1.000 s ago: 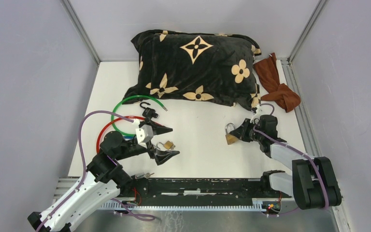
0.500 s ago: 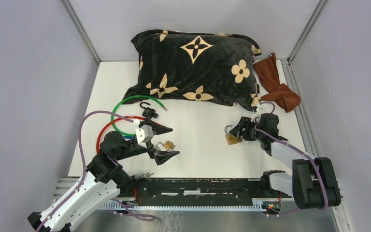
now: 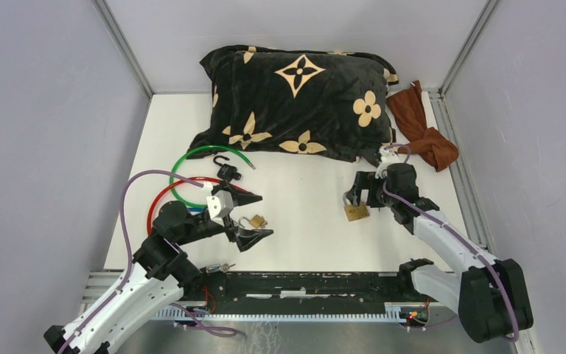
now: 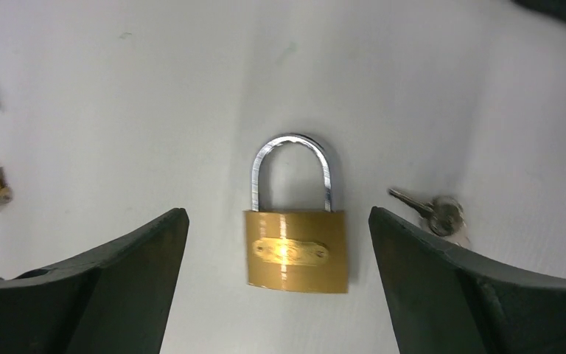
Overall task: Lock with the key
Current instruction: Place the lock at the center of the board, then pick up the lock from the center of the board.
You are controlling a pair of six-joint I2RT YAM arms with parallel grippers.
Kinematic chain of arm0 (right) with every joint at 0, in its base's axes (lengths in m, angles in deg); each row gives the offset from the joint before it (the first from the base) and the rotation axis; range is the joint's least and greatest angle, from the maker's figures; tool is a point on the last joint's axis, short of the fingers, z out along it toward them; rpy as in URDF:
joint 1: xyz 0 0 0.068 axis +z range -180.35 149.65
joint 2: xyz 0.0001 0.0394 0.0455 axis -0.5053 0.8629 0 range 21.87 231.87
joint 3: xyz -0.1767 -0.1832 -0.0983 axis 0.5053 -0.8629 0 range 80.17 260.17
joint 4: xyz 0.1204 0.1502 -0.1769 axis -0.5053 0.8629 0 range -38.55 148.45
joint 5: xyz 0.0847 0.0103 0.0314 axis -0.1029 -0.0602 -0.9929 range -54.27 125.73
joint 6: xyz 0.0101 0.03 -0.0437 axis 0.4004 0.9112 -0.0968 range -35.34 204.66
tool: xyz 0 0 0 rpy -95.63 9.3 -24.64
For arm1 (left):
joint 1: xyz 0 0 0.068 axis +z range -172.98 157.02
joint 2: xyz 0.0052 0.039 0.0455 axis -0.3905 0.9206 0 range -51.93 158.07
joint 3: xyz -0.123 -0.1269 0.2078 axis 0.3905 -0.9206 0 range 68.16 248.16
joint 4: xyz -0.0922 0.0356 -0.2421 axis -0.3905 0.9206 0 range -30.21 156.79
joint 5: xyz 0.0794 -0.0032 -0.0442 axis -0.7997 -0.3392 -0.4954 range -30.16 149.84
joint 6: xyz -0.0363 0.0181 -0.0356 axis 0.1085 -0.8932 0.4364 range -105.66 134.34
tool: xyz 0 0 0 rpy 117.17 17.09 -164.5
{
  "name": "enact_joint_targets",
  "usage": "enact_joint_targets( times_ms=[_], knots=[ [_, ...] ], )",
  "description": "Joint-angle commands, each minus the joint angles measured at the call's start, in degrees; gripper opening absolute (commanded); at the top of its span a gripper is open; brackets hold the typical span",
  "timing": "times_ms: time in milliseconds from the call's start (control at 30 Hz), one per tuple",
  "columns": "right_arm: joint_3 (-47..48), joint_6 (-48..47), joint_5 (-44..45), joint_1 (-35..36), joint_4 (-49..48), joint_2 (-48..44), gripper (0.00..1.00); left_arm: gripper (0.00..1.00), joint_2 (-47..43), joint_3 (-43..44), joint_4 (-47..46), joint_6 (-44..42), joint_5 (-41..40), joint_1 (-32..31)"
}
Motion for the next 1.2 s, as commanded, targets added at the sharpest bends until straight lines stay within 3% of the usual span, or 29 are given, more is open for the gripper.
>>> enact_joint_targets(
  times_ms=[0, 167, 300, 467, 867, 1167],
  knots=[
    [10.9, -4.9, 15.5, 11.6, 7.0, -1.8, 0.98, 1.0, -1.9, -1.7, -4.4, 3.5, -1.6, 2.4],
    [21.3, -12.5, 17.8, 25.7, 13.7, 8.7, 0.98, 1.0, -4.5, -3.6, -6.0, 8.4, -6.7, 6.7],
    [30.2, -13.4, 23.6, 38.1, 16.2, 21.1, 0.97, 1.0, -7.6, -5.7, -6.8, 14.6, -14.3, 13.4],
    [41.8, -12.6, 23.7, 45.6, 16.3, 33.8, 0.9, 1.0, -14.2, -9.0, -5.0, 22.2, -19.7, 23.7],
    [55.3, -11.0, 16.4, 52.9, 16.0, 50.5, 0.77, 1.0, -21.0, -11.7, -1.6, 25.7, -35.4, 33.8],
    [57.3, -10.6, 18.5, 54.1, 16.7, 55.3, 0.68, 1.0, -21.9, -11.3, -0.6, 25.5, -36.3, 35.0]
  ],
)
